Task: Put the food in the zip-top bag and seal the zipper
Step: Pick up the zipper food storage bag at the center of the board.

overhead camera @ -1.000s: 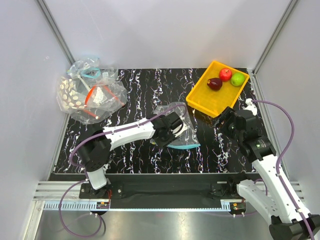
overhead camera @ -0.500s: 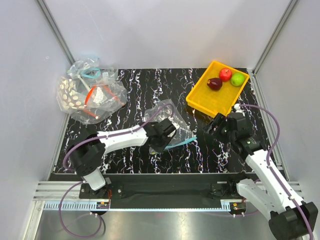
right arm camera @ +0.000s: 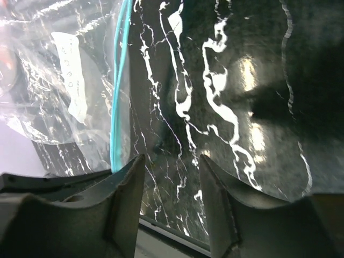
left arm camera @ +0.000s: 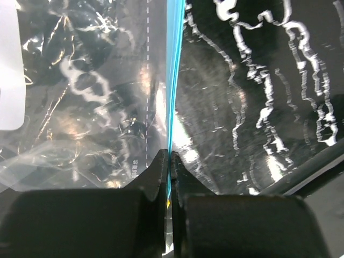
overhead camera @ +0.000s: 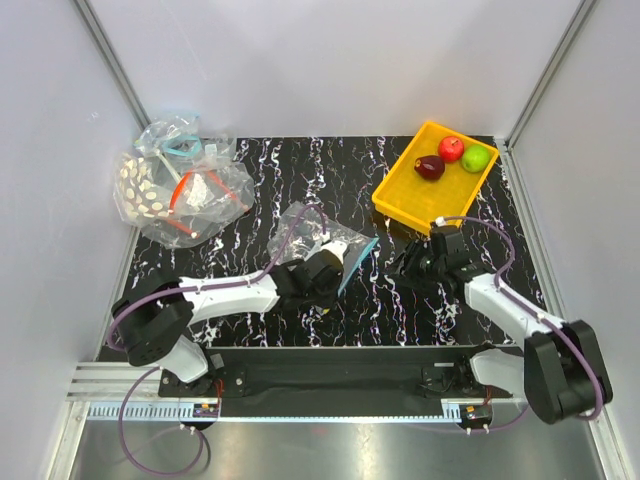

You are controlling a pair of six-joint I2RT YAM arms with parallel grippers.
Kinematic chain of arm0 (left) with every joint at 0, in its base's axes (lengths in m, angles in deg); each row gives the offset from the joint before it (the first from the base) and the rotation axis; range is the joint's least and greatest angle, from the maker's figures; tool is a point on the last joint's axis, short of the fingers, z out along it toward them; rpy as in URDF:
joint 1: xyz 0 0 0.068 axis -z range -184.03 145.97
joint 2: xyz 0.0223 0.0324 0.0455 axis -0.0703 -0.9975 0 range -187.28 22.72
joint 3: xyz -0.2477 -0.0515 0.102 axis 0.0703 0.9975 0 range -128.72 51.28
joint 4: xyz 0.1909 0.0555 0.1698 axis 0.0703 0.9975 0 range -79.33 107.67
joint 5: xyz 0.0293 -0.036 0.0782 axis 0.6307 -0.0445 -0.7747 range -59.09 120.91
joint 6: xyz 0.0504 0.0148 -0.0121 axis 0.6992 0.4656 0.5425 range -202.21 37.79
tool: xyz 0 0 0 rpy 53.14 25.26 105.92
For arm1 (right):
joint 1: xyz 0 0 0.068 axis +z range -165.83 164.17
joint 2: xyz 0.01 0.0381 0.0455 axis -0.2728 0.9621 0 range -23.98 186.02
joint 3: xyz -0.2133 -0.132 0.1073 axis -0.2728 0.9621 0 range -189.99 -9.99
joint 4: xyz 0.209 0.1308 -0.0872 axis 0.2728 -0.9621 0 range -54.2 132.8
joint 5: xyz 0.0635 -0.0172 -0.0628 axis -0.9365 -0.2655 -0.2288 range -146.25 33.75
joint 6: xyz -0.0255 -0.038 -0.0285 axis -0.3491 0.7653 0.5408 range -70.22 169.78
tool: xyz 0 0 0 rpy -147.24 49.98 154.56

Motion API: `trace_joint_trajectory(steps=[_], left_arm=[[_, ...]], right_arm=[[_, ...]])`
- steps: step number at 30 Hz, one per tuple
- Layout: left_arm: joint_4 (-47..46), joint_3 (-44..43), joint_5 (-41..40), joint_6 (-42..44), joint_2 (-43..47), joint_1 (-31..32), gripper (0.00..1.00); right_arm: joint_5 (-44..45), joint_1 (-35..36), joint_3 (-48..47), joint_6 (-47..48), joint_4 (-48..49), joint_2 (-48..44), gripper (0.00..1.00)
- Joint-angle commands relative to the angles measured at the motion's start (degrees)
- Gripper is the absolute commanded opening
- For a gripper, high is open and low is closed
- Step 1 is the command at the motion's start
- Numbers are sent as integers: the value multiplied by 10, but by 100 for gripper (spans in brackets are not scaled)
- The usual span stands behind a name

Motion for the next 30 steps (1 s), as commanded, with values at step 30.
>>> trace_joint_trajectory(steps=[30], left_arm=[[-159, 61, -37, -73, 8, 36, 0]], right_arm=[[77, 50, -45, -13, 153, 114, 49]])
